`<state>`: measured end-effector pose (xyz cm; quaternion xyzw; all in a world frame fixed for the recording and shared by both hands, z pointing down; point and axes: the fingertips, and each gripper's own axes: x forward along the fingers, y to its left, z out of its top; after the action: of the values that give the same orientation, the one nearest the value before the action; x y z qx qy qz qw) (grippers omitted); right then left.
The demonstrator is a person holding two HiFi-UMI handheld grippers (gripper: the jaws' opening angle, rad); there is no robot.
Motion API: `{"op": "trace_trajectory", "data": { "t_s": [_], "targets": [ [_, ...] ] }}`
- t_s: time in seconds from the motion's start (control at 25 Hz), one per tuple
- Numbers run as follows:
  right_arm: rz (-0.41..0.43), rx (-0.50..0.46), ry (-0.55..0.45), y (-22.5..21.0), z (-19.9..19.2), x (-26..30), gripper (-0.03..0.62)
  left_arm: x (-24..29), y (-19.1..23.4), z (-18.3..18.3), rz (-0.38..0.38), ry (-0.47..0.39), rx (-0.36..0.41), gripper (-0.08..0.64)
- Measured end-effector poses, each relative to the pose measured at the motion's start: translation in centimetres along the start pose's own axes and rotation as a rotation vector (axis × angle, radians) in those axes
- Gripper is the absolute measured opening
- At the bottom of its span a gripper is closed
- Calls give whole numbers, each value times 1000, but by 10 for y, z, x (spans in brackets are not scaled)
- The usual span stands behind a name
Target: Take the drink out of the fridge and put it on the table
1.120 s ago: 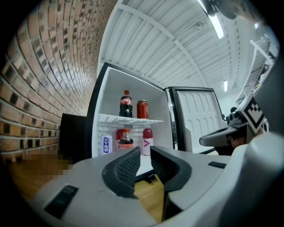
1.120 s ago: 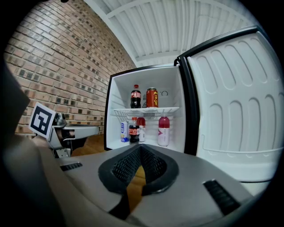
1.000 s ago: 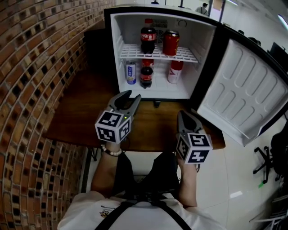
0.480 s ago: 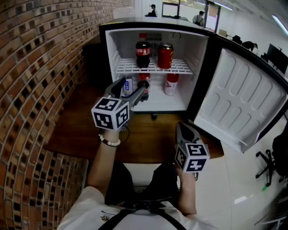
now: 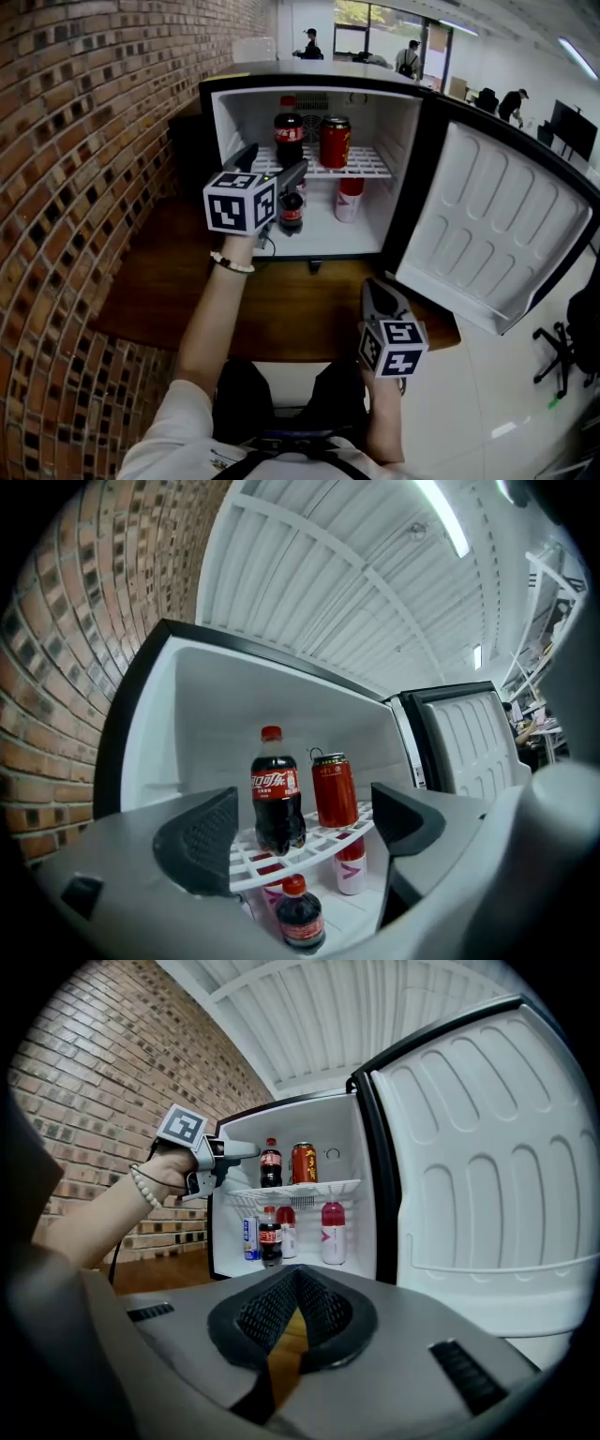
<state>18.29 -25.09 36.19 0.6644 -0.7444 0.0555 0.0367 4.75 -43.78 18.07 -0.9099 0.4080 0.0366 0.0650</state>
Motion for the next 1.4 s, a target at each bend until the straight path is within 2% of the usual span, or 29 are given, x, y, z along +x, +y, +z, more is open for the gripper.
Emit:
{"op": "trace_trajectory", "data": {
  "t_s": [0.48, 0.8, 1.08, 1.32, 1.4],
  "targets": [
    [-14, 14, 7, -11, -6, -1, -8, 66, 28, 7, 71, 66, 11, 477],
    [-27, 24, 8, -20, -8, -2, -8, 87, 38, 1, 76, 93, -12, 477],
    [-23, 29, 9, -22, -8, -1, -8, 97, 39, 6, 54, 84, -41, 436],
    [-21, 34, 4, -21, -8, -1, -8, 99, 42, 7, 52, 98, -28, 400],
    [-21, 37, 0, -22, -7, -1, -8, 99, 42, 6, 45, 101, -24, 368]
  ]
}}
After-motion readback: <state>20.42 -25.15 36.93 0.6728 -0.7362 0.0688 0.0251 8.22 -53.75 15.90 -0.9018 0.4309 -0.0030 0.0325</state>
